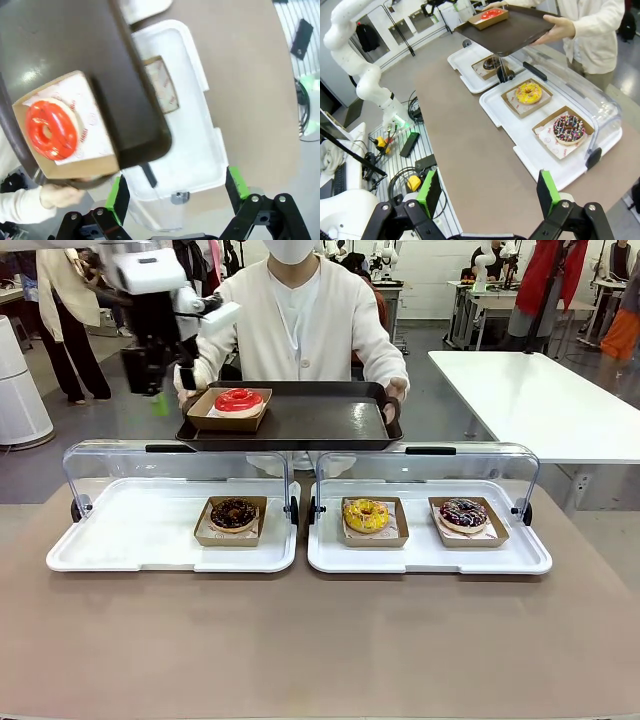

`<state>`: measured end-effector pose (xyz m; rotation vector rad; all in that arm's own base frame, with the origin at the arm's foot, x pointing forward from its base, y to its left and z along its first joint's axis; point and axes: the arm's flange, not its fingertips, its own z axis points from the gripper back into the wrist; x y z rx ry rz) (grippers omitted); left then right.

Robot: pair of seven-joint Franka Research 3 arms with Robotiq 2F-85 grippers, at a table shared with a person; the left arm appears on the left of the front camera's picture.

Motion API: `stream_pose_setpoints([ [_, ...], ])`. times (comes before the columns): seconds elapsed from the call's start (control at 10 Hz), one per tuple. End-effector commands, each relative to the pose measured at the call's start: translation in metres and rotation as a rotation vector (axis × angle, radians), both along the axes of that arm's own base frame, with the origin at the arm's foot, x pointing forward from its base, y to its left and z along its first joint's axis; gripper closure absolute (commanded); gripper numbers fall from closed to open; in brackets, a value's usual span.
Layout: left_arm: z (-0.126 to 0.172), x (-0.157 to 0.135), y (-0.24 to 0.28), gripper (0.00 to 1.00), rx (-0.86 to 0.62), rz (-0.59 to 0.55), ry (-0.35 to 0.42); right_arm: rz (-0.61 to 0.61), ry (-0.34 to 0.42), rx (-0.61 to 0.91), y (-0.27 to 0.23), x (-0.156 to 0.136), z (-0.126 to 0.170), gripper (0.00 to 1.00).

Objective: Provide the desired donut to the person.
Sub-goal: Place the picked Paper togo box onto the Handle tray extended by the person, then pick up and lift the Paper togo box containing the Donut pointed at by the person.

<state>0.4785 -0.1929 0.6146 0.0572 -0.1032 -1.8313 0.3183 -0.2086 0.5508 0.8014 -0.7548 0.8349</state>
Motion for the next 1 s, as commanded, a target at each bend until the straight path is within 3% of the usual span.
stream_pose_setpoints([
  [0.0, -0.021, -0.055, 0.048, 0.00, -0.039, -0.009, -0.033, 0.006, -0.011, 0.012, 0.000, -0.001, 0.001, 0.00],
  [0.4, -0.037, -0.112, 0.099, 0.00, -0.074, 0.024, -0.053, 0.006, -0.011, 0.012, 0.000, -0.001, 0.001, 0.00],
  [0.7, -0.044, -0.109, 0.120, 0.00, -0.045, 0.106, -0.031, 0.006, -0.011, 0.012, 0.000, -0.001, 0.001, 0.00],
  [0.9, -0.034, -0.113, 0.116, 0.00, -0.054, 0.058, -0.027, 0.006, -0.011, 0.012, 0.000, -0.001, 0.001, 0.00],
])
